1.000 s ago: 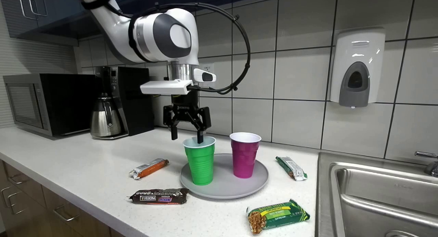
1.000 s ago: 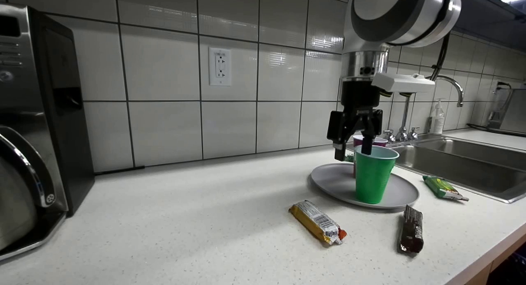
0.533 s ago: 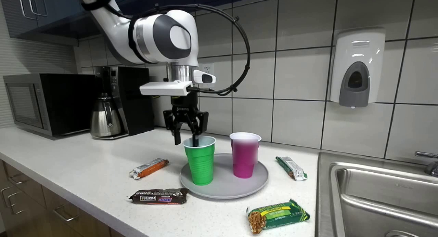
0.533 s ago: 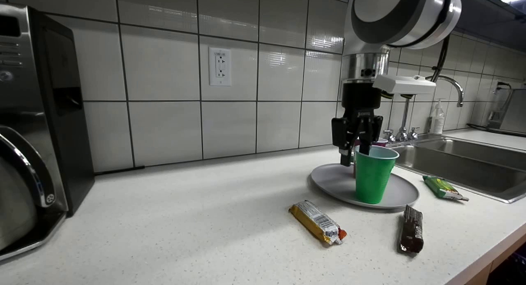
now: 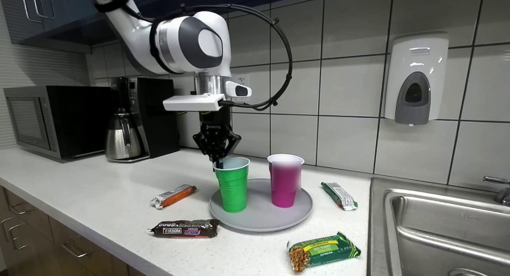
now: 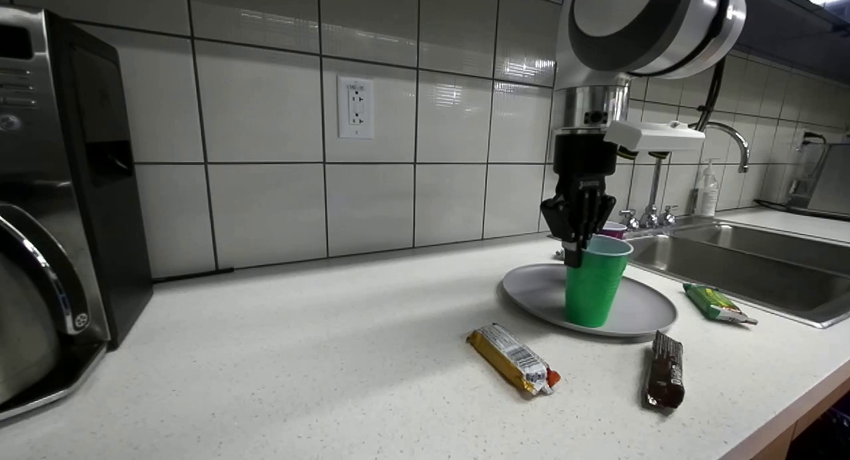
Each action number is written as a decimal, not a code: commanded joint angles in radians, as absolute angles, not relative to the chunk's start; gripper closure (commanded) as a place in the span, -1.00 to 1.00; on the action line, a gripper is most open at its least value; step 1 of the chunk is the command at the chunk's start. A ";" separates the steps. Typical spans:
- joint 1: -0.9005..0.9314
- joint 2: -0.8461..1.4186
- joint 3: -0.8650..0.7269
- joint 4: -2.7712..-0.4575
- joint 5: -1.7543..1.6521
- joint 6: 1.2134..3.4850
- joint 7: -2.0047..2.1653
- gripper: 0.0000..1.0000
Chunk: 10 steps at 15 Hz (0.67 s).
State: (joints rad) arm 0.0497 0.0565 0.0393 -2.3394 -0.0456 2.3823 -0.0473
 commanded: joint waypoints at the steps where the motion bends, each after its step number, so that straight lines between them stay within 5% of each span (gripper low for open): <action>1: 0.044 0.040 0.035 -2.339 -0.085 2.348 -0.054 1.00; 10: 0.056 0.051 0.047 -2.261 -0.097 2.287 -0.059 0.98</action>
